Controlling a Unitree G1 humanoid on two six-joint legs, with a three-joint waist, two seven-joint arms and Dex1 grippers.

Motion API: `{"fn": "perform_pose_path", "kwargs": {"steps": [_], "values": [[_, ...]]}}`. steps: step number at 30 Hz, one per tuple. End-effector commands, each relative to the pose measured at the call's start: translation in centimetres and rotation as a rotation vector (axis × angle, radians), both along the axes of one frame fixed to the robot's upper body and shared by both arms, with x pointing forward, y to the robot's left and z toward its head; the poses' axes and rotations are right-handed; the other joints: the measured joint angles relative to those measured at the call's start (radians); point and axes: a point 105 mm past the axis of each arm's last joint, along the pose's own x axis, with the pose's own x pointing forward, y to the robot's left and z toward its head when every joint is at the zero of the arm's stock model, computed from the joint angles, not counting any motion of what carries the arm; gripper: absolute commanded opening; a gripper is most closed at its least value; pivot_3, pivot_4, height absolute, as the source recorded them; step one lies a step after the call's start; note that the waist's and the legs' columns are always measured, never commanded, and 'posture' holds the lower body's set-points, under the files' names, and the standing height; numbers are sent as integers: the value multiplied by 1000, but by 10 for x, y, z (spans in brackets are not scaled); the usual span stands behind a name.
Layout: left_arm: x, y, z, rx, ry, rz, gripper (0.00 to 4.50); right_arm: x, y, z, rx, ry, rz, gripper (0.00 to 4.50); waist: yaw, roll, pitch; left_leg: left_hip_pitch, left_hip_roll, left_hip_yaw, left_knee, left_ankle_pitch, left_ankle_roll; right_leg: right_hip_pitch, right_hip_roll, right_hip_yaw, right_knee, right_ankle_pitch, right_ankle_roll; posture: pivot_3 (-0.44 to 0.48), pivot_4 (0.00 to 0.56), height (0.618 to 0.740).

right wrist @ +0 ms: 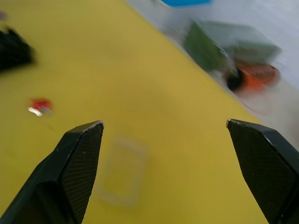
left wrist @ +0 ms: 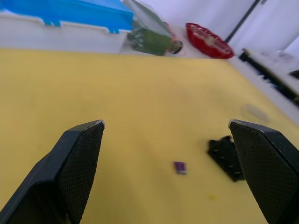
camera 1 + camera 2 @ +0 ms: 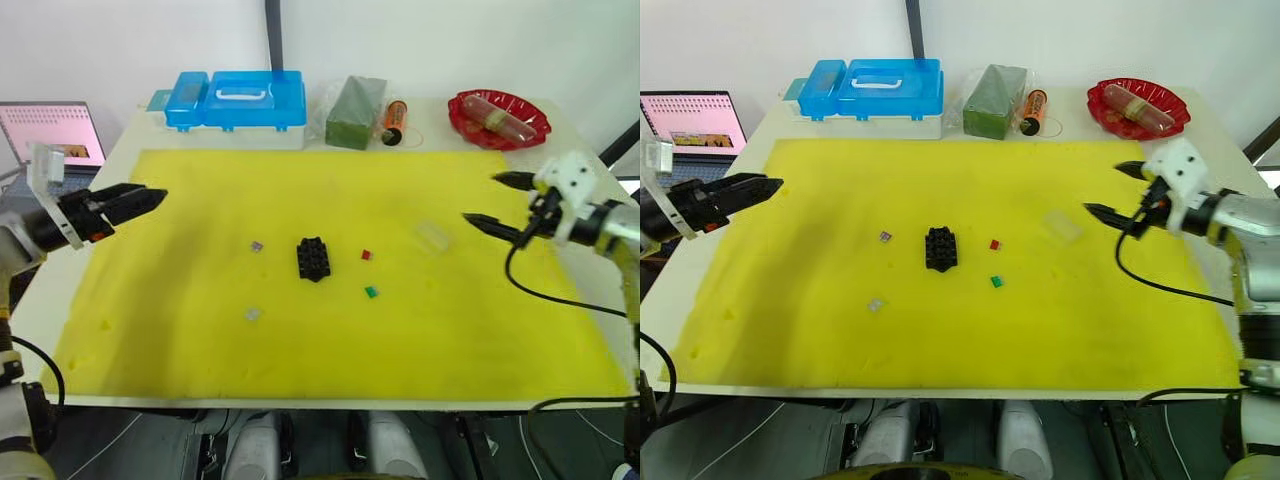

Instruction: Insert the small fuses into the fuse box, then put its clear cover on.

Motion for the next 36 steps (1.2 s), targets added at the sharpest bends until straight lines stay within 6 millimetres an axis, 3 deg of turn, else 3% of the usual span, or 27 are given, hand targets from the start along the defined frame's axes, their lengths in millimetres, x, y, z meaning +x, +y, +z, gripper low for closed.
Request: {"fn": "perform_pose_path", "kwargs": {"steps": [1, 5, 9, 19, 36], "values": [[-4, -11, 4, -120, 138, -50, 4500, -24, 52, 0, -11, -12, 174, 4480, 4, -2, 0, 0, 0, 0, 0, 0, 0, 0, 0, 0, 0, 0, 0, 0, 150, 740], [-6, -29, 0, -261, 306, -130, 4500, -45, 96, -9, -3, -6, 304, 4480, 14, -4, -1, -1, -2, -4, 2, 0, 0, 2, 0, -1, 0, 0, 0, 0, 150, 740], [-3, -45, -16, -248, 436, -156, 4500, -52, 112, -13, -25, -14, 336, 4480, 16, -5, -1, -1, -3, -5, 2, 0, 0, 2, 0, 0, -1, 0, 0, 0, 150, 740], [5, -67, -27, -307, 538, -218, 4500, -52, 121, -18, -9, -17, 325, 4480, 5, -7, -1, -1, -3, -5, 2, 0, 0, 2, 0, -1, -1, 0, 0, 0, 150, 740], [25, -83, -48, -298, 529, -212, 4500, -54, 121, -19, -7, -26, 292, 4480, 6, -8, -1, -1, -3, -5, 2, 0, 0, 2, 0, -1, -1, 0, 0, 0, 150, 740]]}}
